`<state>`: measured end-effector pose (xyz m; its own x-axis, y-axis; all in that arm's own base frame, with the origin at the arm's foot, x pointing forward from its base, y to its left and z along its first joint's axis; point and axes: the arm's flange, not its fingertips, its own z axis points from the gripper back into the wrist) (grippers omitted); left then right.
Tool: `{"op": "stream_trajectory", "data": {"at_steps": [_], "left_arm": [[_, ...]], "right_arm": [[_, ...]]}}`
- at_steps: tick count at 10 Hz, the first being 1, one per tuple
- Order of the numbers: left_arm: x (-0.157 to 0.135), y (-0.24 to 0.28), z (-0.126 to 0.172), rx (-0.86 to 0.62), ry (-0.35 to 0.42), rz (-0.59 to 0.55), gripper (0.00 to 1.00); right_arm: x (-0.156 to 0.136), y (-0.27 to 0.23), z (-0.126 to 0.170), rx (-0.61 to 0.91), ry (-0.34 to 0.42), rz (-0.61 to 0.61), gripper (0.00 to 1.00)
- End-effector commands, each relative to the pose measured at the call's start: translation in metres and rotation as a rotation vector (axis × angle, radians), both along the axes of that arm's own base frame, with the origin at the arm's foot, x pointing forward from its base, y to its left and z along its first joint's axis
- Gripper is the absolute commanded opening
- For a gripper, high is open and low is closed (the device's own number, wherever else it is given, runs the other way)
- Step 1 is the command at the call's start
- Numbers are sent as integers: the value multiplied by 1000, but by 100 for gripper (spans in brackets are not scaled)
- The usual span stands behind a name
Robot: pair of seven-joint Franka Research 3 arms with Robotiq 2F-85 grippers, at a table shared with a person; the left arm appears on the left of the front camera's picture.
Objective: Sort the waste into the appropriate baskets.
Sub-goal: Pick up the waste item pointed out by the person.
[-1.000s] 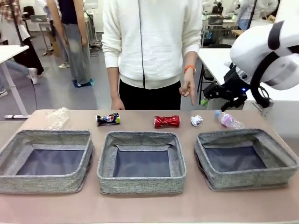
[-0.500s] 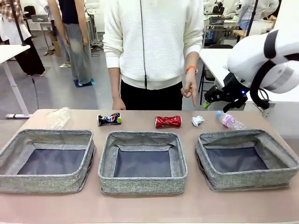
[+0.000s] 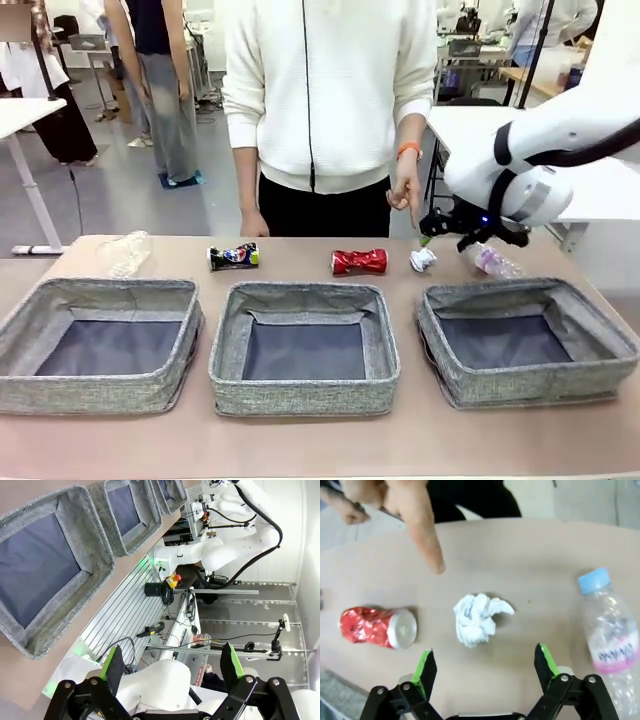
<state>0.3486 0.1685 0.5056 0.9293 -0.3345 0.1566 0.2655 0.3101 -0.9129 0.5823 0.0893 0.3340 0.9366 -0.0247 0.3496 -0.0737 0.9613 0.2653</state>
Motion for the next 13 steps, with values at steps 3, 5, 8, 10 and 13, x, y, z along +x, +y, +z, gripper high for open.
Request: {"op": "stream_trajectory", "data": {"at_steps": [3, 5, 8, 10, 13], "left_arm": [[-4, 0, -1, 5, -19, -10, 100], [-4, 0, -1, 5, -19, -10, 100], [-4, 0, -1, 5, -19, -10, 100], [-4, 0, -1, 5, -19, -10, 100], [-4, 0, -1, 5, -19, -10, 100]], "right_arm": [[9, -6, -28, 72, 17, 1, 100], [8, -5, -33, 91, -18, -21, 100], [9, 1, -44, 113, -36, -30, 100], [11, 3, -49, 132, -35, -43, 100], [12, 5, -45, 147, -18, -50, 82]]}}
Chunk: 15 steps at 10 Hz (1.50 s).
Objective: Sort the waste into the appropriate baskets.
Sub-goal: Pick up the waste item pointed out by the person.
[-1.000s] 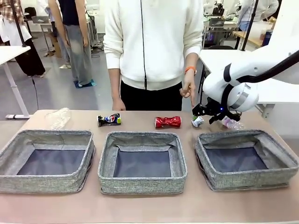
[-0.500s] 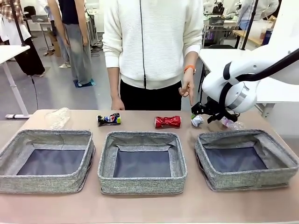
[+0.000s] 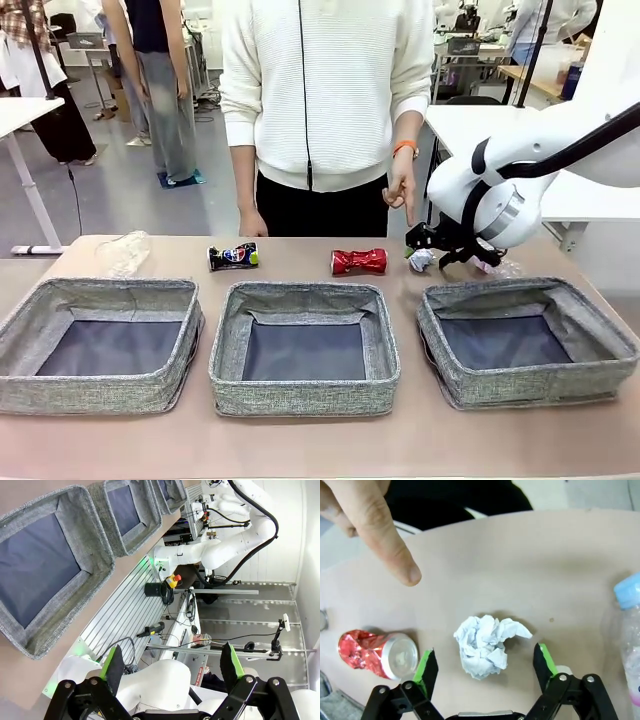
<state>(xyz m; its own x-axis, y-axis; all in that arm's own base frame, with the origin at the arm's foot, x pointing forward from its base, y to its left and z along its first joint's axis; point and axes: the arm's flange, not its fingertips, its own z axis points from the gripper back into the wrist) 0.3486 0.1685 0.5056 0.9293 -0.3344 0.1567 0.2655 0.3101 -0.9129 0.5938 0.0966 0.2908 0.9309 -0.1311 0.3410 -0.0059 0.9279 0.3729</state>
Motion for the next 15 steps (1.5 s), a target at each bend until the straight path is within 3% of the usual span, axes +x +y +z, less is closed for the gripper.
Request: {"op": "stream_trajectory", "data": {"at_steps": [1, 3, 6, 7, 12, 14, 15], "left_arm": [[-4, 0, -1, 5, -19, -10, 100], [-4, 0, -1, 5, -19, -10, 100], [-4, 0, -1, 5, -19, -10, 100], [-4, 0, -1, 5, -19, -10, 100], [-4, 0, -1, 5, -19, -10, 100], [-4, 0, -1, 5, -19, -10, 100], [-4, 0, -1, 5, -19, -10, 100]], "right_arm": [[1, -1, -4, 29, -4, 23, 40], [0, -1, -5, 32, 4, 23, 0], [-1, -1, -5, 43, 12, 19, 4], [-1, -1, -6, 47, 15, 15, 0], [-2, -3, -4, 56, 31, 12, 0], [-18, -15, 45, 40, -1, -16, 0], [-36, -26, 94, 23, -25, -43, 0]]}}
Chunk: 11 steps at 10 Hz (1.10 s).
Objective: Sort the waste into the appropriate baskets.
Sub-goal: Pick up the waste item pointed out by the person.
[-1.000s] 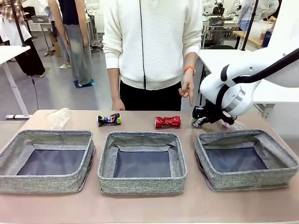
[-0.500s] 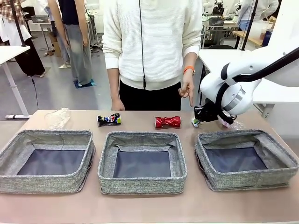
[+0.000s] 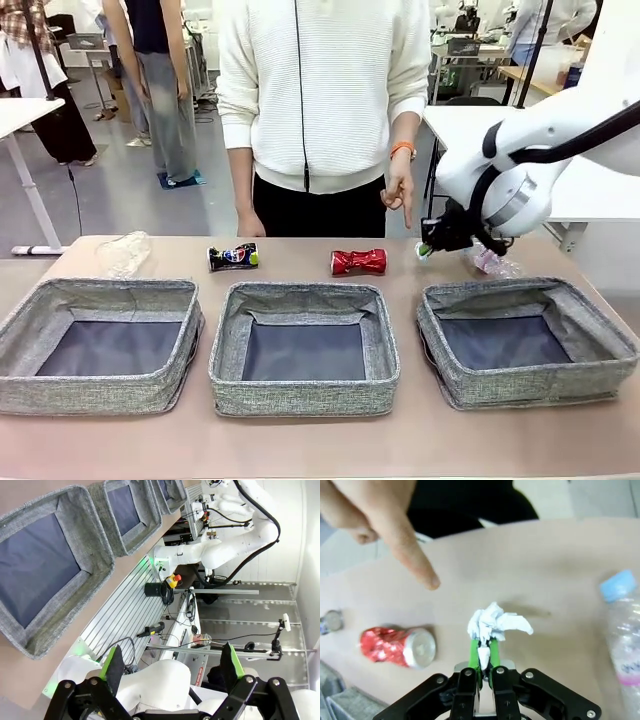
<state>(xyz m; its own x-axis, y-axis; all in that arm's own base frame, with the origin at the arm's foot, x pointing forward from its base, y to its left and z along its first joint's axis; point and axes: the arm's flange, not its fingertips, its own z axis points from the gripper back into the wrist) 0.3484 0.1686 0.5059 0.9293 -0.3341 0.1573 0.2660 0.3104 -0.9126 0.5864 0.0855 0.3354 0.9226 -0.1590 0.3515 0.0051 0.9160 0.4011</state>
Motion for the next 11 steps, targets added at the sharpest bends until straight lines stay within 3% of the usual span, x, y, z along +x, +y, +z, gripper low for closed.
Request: {"op": "stream_trajectory", "data": {"at_steps": [1, 2, 3, 4, 6, 7, 8, 9, 10, 11], "left_arm": [[-4, 0, -1, 5, -19, -10, 100], [-4, 0, -1, 5, -19, -10, 100], [-4, 0, -1, 5, -19, -10, 100], [-4, 0, -1, 5, -19, -10, 100], [-4, 0, -1, 5, -19, -10, 100], [-4, 0, -1, 5, -19, -10, 100], [-4, 0, -1, 5, -19, -10, 100], [-4, 0, -1, 5, -19, -10, 100], [-4, 0, -1, 5, -19, -10, 100], [-4, 0, -1, 5, -19, -10, 100]], "right_arm": [[-67, -26, 125, 14, 22, -34, 0], [-103, -26, 169, 69, 131, 3, 0], [-148, -19, 204, 48, 176, 97, 0], [-186, -8, 218, -33, 142, 145, 0], [-246, 11, 212, -135, 88, 265, 0], [-263, 17, 197, -138, 96, 333, 0], [-259, 9, 186, -97, 83, 257, 0], [-260, 14, 223, -114, 127, 268, 0], [-260, 14, 223, -114, 127, 268, 0], [-273, 18, 204, -119, 124, 283, 7]]}}
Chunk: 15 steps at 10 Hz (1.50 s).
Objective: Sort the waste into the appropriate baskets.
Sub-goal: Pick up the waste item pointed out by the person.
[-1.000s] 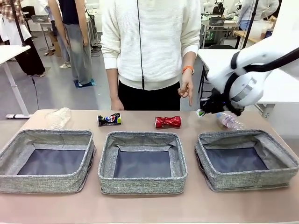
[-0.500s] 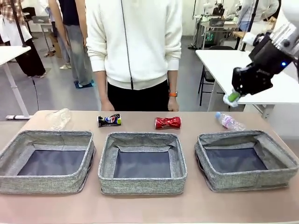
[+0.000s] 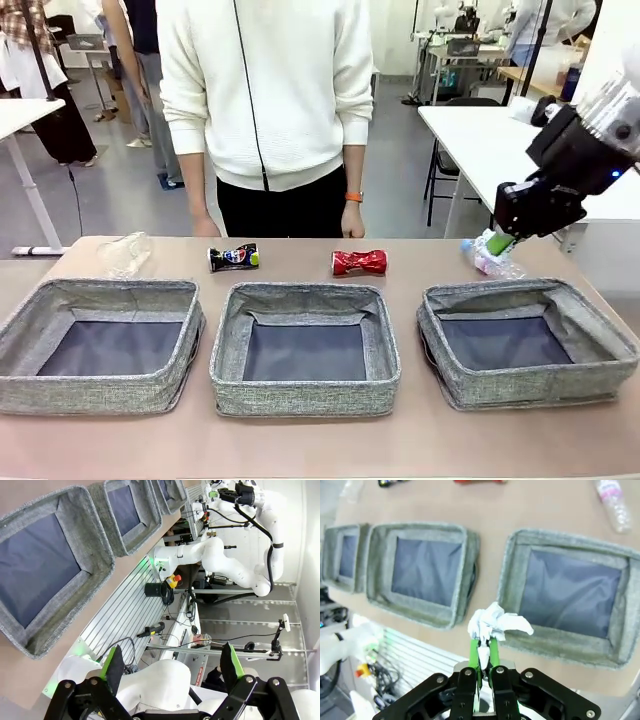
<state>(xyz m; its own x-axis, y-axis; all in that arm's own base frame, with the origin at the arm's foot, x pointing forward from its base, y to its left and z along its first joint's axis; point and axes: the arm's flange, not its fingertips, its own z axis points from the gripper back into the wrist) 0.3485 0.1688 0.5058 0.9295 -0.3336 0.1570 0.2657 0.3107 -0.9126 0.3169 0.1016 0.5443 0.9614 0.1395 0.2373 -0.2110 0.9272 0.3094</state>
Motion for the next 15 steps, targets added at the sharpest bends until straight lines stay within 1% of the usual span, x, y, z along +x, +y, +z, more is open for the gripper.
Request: {"op": "stream_trajectory", "data": {"at_steps": [1, 2, 3, 4, 5, 6, 7, 8, 9, 11, 12, 13, 14, 15], "left_arm": [[-4, 0, -1, 5, -19, -11, 100], [-4, 0, -1, 5, -19, -11, 100], [-4, 0, -1, 5, -19, -11, 100], [-4, 0, -1, 5, -19, -11, 100], [-4, 0, -1, 5, -19, -11, 100], [-4, 0, -1, 5, -19, -11, 100], [-4, 0, -1, 5, -19, -11, 100], [-4, 0, -1, 5, -19, -11, 100], [-4, 0, -1, 5, -19, -11, 100], [-4, 0, -1, 5, -19, -11, 100], [-4, 0, -1, 5, -19, -11, 100], [-4, 0, -1, 5, -19, -11, 100], [-4, 0, -1, 5, -19, -11, 100], [-4, 0, -1, 5, -19, -11, 100]], "right_arm": [[12, 37, -6, -11, -5, 123, 7], [28, 92, 21, -110, -20, 142, 7], [38, 146, 57, -137, -23, 182, 7], [44, 192, 90, -160, 8, 204, 7], [44, 230, 120, -189, 43, 224, 7], [42, 251, 141, -218, 24, 192, 7], [38, 261, 161, -244, -6, 154, 7], [35, 261, 180, -251, -60, 156, 7], [29, 254, 198, -238, -107, 130, 7], [16, 243, 224, -241, -157, 95, 7], [9, 238, 232, -204, -172, 101, 7], [8, 232, 231, -161, -190, 95, 7], [15, 239, 232, -212, -165, 133, 7], [15, 239, 232, -212, -165, 133, 7]]}}
